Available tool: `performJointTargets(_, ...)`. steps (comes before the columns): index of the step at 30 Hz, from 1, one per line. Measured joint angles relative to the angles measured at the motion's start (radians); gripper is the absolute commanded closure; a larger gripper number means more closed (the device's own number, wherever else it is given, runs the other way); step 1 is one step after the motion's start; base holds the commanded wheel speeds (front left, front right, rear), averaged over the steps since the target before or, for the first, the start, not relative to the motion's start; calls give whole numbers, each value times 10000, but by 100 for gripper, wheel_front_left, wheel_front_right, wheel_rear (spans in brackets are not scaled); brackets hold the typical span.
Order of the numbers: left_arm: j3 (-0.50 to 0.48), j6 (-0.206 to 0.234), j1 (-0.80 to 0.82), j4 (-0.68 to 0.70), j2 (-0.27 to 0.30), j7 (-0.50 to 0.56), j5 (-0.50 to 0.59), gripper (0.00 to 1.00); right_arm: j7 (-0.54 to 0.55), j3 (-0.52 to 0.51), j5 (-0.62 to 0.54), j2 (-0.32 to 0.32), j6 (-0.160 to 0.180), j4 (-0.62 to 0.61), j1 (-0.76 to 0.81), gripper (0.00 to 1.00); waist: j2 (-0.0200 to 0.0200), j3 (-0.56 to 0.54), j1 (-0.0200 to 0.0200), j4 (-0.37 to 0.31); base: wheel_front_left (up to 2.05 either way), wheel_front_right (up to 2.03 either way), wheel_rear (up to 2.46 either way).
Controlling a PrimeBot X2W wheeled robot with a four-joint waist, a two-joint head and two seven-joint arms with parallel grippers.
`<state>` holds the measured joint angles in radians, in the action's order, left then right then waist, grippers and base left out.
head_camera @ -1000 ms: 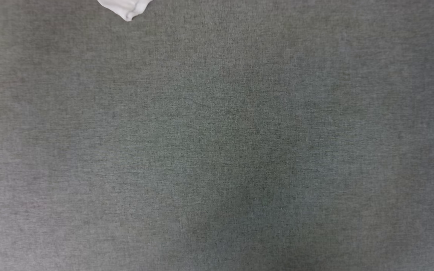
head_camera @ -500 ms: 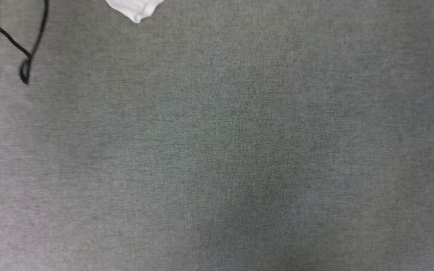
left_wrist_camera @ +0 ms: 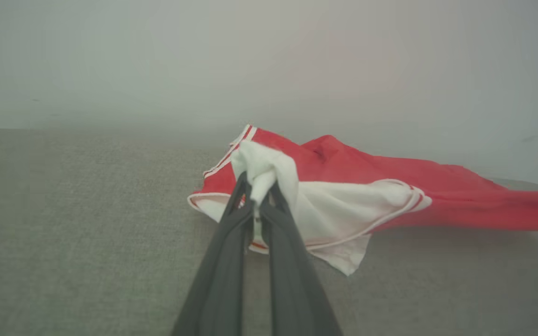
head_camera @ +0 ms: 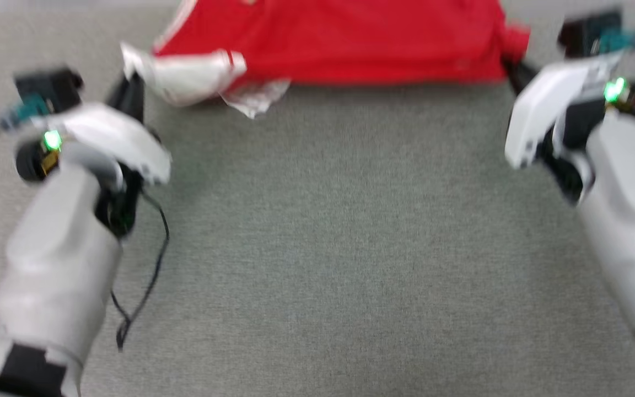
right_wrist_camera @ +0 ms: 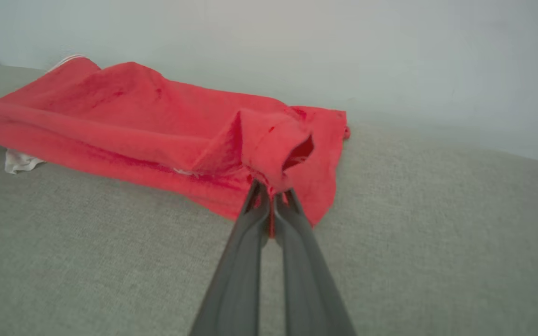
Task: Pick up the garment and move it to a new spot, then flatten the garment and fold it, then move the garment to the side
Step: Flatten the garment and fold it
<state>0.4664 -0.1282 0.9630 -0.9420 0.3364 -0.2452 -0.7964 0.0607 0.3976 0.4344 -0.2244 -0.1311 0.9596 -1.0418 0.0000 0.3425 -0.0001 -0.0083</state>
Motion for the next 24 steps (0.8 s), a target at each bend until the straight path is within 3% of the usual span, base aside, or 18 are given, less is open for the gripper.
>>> performJointTargets(5, 94, 247, -2225, 903, 198, 127, -209, 100, 422, 646, 736, -512, 0, -1300, 2279, 100, 0, -1242, -1, 99, 0, 0, 0)
performJointTargets(9, 52, 805, -4211, 2270, 527, 414, -499, 100, 815, 708, 1118, -1060, -4, -2543, 4105, 100, 0, -2159, -3, 133, 0, 0, 0)
performJointTargets(12, -19, 1467, -5836, 3814, 899, 665, -715, 100, 1289, 399, 1350, -1407, -6, -3574, 5583, 100, 0, -2756, -3, 144, 0, 0, 0)
performJointTargets(17, -171, 2949, -8382, 7012, 1666, 1296, -899, 100, 2318, -646, 1289, -1716, -8, -5465, 7916, 100, 0, -3485, -3, 120, 0, 0, 0)
performJointTargets(20, -268, 3839, -9586, 8819, 2136, 1762, -1003, 100, 3043, -1411, 1003, -1659, -8, -6748, 9176, 100, 0, -3707, -5, 82, 0, 0, 0)
performJointTargets(24, -466, 4709, -10625, 10671, 2592, 2176, -1104, 100, 4084, -2376, 514, -1239, -6, -8318, 10498, 100, 0, -3718, -3, 24, 0, 0, 0)
